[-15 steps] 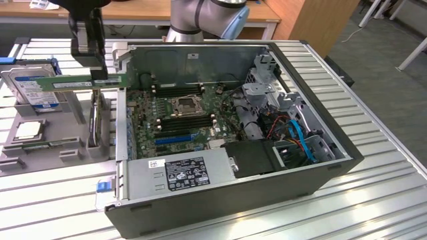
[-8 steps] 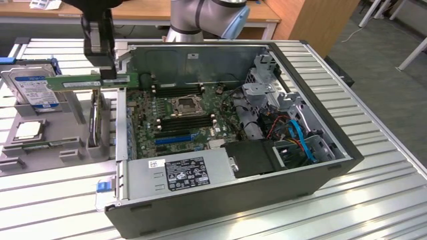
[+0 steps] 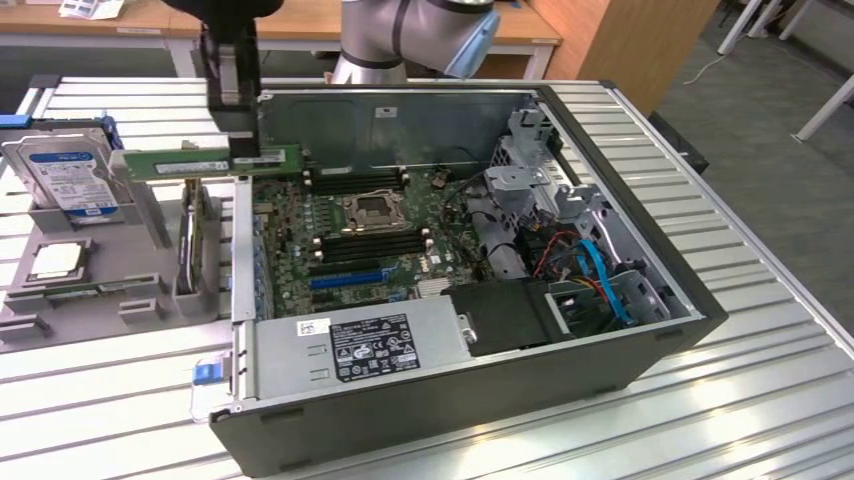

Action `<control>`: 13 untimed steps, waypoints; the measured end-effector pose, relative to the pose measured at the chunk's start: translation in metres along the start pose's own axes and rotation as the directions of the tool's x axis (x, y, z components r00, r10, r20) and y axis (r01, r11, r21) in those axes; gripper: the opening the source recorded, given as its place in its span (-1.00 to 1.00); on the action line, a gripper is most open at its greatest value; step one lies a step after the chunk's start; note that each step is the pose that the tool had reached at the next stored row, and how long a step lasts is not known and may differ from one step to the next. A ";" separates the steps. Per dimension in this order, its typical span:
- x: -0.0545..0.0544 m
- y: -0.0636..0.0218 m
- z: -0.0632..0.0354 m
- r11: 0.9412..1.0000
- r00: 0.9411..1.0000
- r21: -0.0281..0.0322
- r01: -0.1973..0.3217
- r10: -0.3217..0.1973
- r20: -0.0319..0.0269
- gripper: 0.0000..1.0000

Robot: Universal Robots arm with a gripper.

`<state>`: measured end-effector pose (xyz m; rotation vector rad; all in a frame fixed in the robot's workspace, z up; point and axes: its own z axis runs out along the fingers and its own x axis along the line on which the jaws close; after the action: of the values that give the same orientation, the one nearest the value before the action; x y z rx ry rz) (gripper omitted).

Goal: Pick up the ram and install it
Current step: 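Pick up the ram and move it above insertion slot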

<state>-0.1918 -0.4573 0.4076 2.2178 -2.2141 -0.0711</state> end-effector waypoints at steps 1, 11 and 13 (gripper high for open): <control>0.000 -0.0023 -0.0001 1.000 1.000 0.000 0.000 0.000 0.000 -0.76; 0.000 -0.0249 -0.0009 1.000 1.000 0.000 0.000 0.000 0.000 -0.76; 0.000 -0.0288 -0.0010 1.000 1.000 0.000 0.000 0.000 0.000 -0.76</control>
<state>-0.1630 -0.4573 0.4075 2.2178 -2.2139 -0.0715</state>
